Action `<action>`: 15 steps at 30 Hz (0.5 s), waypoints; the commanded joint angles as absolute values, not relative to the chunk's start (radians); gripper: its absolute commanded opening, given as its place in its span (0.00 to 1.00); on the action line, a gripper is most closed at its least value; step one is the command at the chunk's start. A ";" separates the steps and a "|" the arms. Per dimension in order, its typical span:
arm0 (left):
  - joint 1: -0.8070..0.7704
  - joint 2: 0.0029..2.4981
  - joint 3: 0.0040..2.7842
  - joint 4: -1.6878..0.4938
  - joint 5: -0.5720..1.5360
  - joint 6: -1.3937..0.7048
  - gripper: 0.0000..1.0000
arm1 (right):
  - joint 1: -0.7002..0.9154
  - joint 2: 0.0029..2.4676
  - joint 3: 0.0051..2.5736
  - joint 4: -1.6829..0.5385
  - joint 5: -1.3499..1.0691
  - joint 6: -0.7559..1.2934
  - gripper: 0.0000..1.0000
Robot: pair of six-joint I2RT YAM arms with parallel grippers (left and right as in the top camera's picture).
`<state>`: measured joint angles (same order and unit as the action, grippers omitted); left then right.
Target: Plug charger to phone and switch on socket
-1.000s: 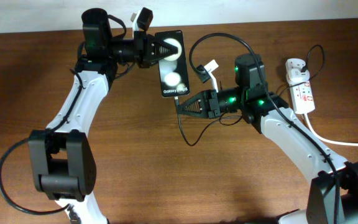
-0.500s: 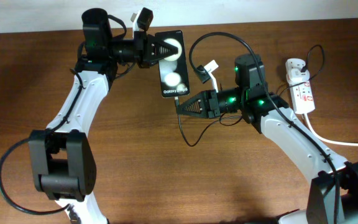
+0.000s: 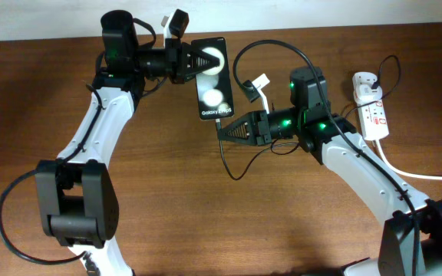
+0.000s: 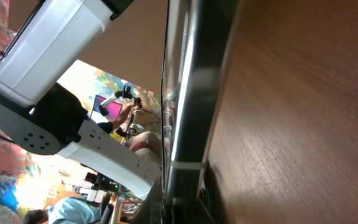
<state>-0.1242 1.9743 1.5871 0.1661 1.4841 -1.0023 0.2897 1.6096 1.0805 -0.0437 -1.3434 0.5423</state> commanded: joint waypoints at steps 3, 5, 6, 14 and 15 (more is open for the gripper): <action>-0.128 1.971 1.596 0.172 1.504 -0.986 0.00 | 0.294 1.612 1.078 -0.040 -1.286 0.532 0.04; -0.128 1.971 1.596 0.172 1.504 -0.986 0.00 | 0.294 1.612 1.078 -0.040 -1.265 0.532 0.04; -0.128 1.971 1.596 0.172 1.505 -0.986 0.00 | 0.294 1.612 1.078 -0.040 -1.255 0.532 0.04; -0.128 1.971 1.596 0.172 1.563 -0.978 0.00 | 0.263 1.612 1.078 -0.029 -1.242 0.529 0.04; -0.128 1.971 1.596 0.172 1.570 -0.974 0.00 | 0.259 1.612 1.078 -0.026 -1.242 0.529 0.04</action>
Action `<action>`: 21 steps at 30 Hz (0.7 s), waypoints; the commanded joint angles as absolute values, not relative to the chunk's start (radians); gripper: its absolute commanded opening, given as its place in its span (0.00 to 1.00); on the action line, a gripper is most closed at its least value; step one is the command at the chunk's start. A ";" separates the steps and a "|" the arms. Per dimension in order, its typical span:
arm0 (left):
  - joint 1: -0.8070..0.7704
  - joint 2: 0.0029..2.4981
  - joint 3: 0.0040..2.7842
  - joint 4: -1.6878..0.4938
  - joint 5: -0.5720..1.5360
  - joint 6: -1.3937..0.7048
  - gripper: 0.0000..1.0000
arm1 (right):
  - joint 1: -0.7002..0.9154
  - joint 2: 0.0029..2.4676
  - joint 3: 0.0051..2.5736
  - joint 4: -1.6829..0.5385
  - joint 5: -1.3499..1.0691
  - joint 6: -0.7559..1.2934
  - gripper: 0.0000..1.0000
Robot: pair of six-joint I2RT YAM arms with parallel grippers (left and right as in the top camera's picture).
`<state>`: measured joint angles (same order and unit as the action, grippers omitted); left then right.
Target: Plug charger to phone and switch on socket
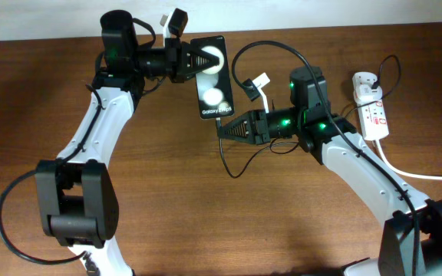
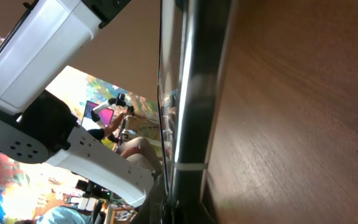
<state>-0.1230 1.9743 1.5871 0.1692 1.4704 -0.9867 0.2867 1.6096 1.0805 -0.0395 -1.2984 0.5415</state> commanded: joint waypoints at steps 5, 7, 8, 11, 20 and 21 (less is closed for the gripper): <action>-0.128 1.971 1.596 0.172 1.573 -0.971 0.00 | 0.255 1.612 1.078 0.003 -1.244 0.533 0.04; -0.129 1.971 1.596 0.172 1.573 -0.971 0.00 | 0.255 1.612 1.078 0.040 -1.243 0.558 0.04; -0.128 1.971 1.596 0.172 1.573 -0.971 0.00 | 0.255 1.612 1.078 0.055 -1.243 0.563 0.04; -0.129 1.971 1.596 0.172 1.573 -0.971 0.00 | 0.254 1.612 1.079 0.096 -1.241 0.586 0.04; -0.131 1.971 1.596 0.172 1.573 -0.971 0.00 | 0.253 1.612 1.079 0.094 -1.242 0.586 0.04; -0.131 1.971 1.596 0.172 1.573 -0.971 0.00 | 0.253 1.612 1.079 0.094 -1.242 0.586 0.04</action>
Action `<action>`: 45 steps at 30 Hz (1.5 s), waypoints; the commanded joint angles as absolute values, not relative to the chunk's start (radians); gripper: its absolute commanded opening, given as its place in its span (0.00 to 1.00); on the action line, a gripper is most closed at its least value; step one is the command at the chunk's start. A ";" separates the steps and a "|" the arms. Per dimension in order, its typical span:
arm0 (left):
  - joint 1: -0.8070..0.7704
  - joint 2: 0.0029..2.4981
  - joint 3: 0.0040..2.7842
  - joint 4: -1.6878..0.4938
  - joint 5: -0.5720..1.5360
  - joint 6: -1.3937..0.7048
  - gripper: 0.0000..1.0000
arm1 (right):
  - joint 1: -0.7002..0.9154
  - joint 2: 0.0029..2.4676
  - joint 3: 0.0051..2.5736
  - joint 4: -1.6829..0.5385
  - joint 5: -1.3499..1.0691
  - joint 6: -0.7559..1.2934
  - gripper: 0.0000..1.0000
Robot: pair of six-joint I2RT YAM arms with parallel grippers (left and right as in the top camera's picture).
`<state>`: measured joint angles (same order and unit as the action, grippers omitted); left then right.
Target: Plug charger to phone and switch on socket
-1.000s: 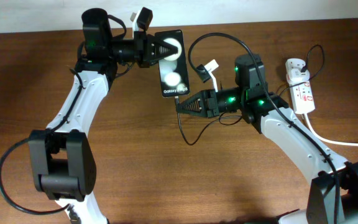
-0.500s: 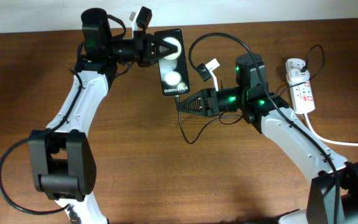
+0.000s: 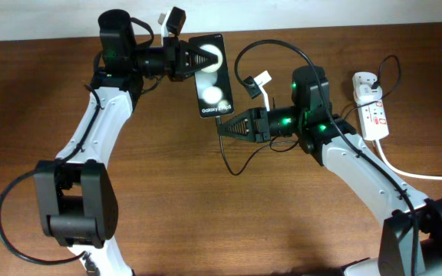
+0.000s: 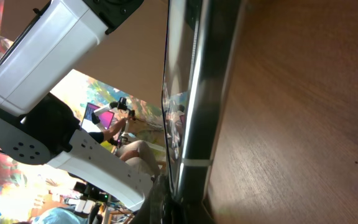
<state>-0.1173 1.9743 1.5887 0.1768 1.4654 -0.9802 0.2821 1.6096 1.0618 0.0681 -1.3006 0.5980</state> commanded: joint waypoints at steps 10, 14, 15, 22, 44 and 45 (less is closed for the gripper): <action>-0.126 1.971 1.596 0.172 1.571 -0.971 0.00 | 0.229 1.612 1.079 0.094 -1.254 0.593 0.07; -0.122 1.971 1.596 0.172 1.572 -0.971 0.00 | 0.229 1.612 1.079 0.094 -1.258 0.593 0.26; -0.121 1.971 1.596 0.172 1.571 -0.971 0.00 | 0.229 1.612 1.079 0.094 -1.264 0.593 0.26; -0.095 1.971 1.593 0.171 1.563 -0.899 0.00 | 0.229 1.612 1.079 0.031 -1.274 0.573 0.27; -0.005 1.971 1.292 -0.328 0.900 -0.442 0.00 | 0.229 1.612 1.078 -0.259 -1.119 0.422 0.31; -0.003 1.971 1.292 -0.377 0.828 -0.409 0.00 | 0.229 1.612 1.078 -0.259 -1.113 0.422 0.31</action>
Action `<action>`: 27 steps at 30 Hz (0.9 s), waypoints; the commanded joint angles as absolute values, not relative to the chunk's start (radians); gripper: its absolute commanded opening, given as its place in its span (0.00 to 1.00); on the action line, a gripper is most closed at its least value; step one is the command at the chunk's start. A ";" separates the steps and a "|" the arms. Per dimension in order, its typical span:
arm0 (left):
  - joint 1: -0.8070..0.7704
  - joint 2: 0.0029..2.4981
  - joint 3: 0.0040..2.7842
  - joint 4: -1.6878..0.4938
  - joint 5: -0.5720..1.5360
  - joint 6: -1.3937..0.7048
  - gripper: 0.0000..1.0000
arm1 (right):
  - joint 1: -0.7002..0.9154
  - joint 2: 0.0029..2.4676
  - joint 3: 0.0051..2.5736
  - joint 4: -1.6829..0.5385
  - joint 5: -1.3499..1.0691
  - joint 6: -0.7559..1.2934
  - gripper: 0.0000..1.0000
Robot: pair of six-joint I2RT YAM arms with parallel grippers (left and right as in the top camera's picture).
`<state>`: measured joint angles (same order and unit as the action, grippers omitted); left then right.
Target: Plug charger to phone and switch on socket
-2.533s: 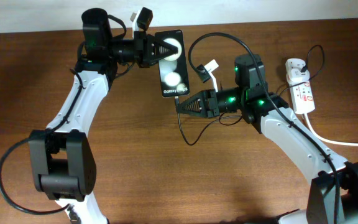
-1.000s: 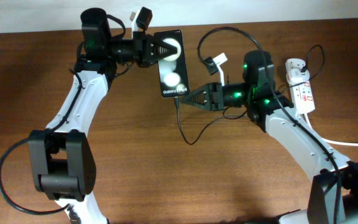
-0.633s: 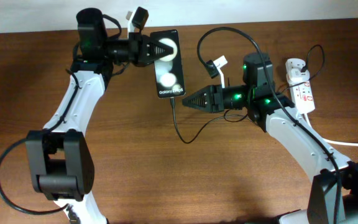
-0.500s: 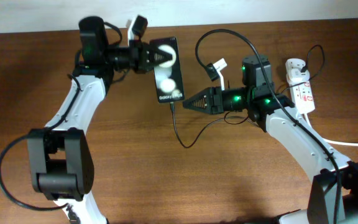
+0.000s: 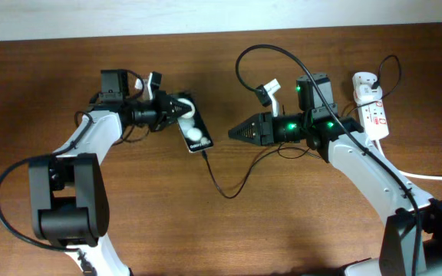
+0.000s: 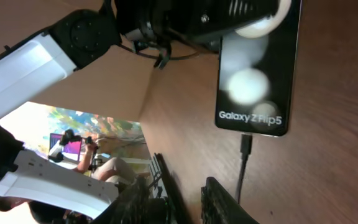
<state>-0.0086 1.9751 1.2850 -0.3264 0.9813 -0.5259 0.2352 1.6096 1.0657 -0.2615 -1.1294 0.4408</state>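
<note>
A black phone with its screen up, reading "Galaxy Z Flip5", lies slanted on the wooden table. My left gripper is shut on its far end. The black charger cable is plugged into the phone's near end and loops back toward the right arm. My right gripper is right of the phone and apart from it. It is open, with only bare table between its fingers. At the far right lies the white socket strip, with a charger plug in it.
A white lead runs from the strip off the right edge. The cable arcs high over the right arm. The right arm's body crosses the table's right half.
The phone, then at the back middle in the left gripper, now lies lower and further left on the table. My right gripper has let go at the phone's port and drawn back to the right, open.
At all three earlier moments the left gripper held the phone at the back middle, and the right gripper was pressed against its lower end where the cable enters. Now the cable sits in the phone, the phone is on the table and the right gripper is clear.
</note>
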 commanded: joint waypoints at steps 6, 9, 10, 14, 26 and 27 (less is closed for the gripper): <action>-0.003 1.971 1.292 -0.461 0.625 -0.360 0.00 | 0.229 1.612 1.078 -0.259 -1.113 0.422 0.33; -0.003 1.971 1.292 -0.477 0.579 -0.360 0.00 | 0.229 1.612 1.078 -0.259 -1.113 0.422 0.33; -0.003 1.971 1.292 -0.485 0.579 -0.360 0.00 | 0.229 1.612 1.078 -0.259 -1.113 0.422 0.33; -0.003 1.971 1.292 -0.522 0.580 -0.360 0.00 | 0.229 1.612 1.078 -0.259 -1.113 0.422 0.33; -0.001 1.971 1.595 -0.939 0.437 -0.158 0.00 | 0.229 1.612 1.078 -0.259 -1.113 0.423 0.33; 0.006 1.971 1.602 -0.932 0.437 -0.157 0.00 | 0.229 1.612 1.078 -0.260 -1.114 0.423 0.33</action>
